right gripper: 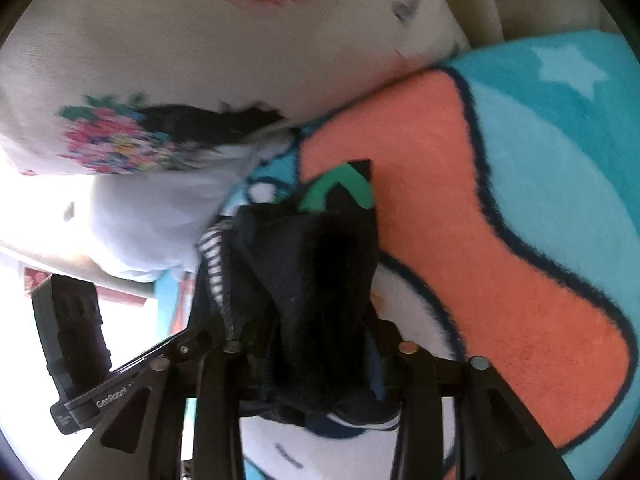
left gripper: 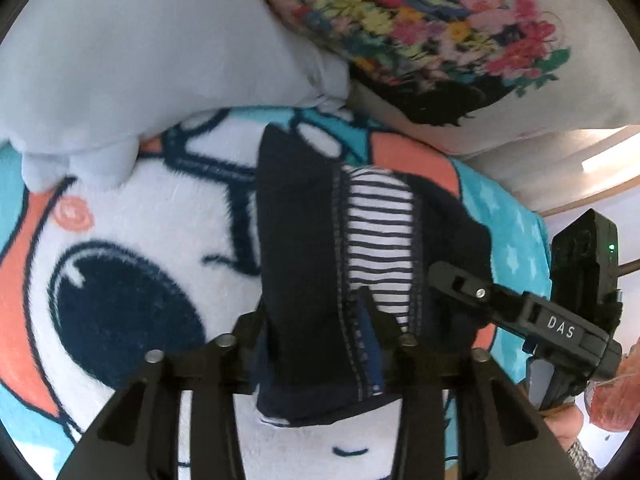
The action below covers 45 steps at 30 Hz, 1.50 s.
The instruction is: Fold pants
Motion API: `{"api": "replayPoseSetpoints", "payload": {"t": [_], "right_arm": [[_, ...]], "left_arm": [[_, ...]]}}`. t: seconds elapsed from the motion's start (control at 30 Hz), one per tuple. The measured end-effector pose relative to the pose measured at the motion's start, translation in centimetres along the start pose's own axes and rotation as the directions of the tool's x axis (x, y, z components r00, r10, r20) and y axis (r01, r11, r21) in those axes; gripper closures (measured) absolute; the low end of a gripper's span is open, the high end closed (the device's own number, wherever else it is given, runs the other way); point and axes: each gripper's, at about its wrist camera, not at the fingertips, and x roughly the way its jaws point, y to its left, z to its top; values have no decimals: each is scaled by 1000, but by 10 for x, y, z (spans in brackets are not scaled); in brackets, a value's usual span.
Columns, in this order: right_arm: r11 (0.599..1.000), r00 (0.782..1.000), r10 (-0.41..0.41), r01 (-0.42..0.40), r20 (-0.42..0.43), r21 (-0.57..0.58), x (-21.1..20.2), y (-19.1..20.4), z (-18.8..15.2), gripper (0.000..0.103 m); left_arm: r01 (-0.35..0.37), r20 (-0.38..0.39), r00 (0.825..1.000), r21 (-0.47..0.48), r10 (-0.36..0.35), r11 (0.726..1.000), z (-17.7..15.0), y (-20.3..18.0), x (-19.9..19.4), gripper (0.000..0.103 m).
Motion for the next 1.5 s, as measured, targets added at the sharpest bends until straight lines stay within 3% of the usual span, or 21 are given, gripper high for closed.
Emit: {"api": "replayPoseSetpoints", "payload": {"t": [0.03, 0.13, 0.23, 0.33, 0.5, 0.63, 0.67, 0.83, 0.97, 1.07, 1.13, 1.17, 1.23, 1.27, 1.3, 1.37, 1.43, 1.5], "right_arm": [[1000, 1000, -17, 17, 2, 6, 1, -3, 0, 41], [999, 999, -30, 29, 17, 27, -9, -4, 1, 40], [998, 991, -59, 61, 124, -11, -42, 11, 3, 40], [996, 980, -30, 47, 198, -79, -67, 36, 0, 41], [983, 990, -2, 28, 142, -183, -48, 66, -10, 41], [983, 993, -99, 108, 63, -149, -6, 43, -12, 41], [977, 987, -145, 153, 67, -146, 1, 38, -13, 41], [963, 979, -181, 195, 91, -185, -3, 50, -18, 41], [965, 975, -172, 196, 140, -177, -27, 55, -34, 41], [951, 960, -208, 243, 187, -190, -45, 58, -48, 40], [938, 945, -246, 288, 213, -192, -57, 55, -61, 39], [936, 942, -254, 296, 220, -188, -64, 53, -66, 39], [933, 936, -264, 309, 232, -183, -77, 47, -77, 38], [931, 934, -270, 315, 236, -183, -81, 44, -81, 38], [928, 929, -278, 326, 243, -182, -85, 42, -85, 38], [924, 924, -286, 337, 255, -183, -97, 37, -95, 37], [920, 918, -294, 347, 266, -184, -104, 33, -101, 36], [915, 914, -300, 356, 274, -187, -109, 30, -107, 35]], "left_arm": [[12, 1, 1000, -9, -12, 1000, -1, 1, -3, 62], [24, 27, 999, -12, -24, 1000, -5, 0, -18, 61], [1, 77, 997, -6, 0, 1000, -9, 1, -38, 59], [-15, 113, 993, -35, 19, 999, -16, 15, -54, 58], [-40, 145, 988, -77, 51, 996, -30, 39, -71, 58], [-90, 171, 980, -47, 97, 995, -39, 33, -79, 58], [-102, 181, 978, -37, 107, 994, -43, 32, -83, 58], [-152, 240, 960, 8, 146, 988, -55, 19, -95, 55], [-207, 320, 929, 32, 186, 978, -64, 1, -111, 54], [-287, 428, 872, 51, 239, 957, -76, -18, -132, 47], [-335, 520, 811, 35, 269, 942, -86, -31, -150, 30], [-350, 559, 781, 23, 278, 936, -90, -37, -157, 27], [-386, 660, 689, -18, 301, 922, -103, -49, -179, 12], [-395, 693, 653, -33, 305, 918, -107, -54, -187, 9], [-402, 735, 606, -48, 304, 915, -114, -61, -199, 4], [-418, 780, 544, -69, 311, 906, -123, -73, -216, 0], [-447, 796, 503, -94, 337, 890, -129, -82, -223, 0], [-492, 795, 481, -102, 368, 865, -130, -91, -223, 0]]}}
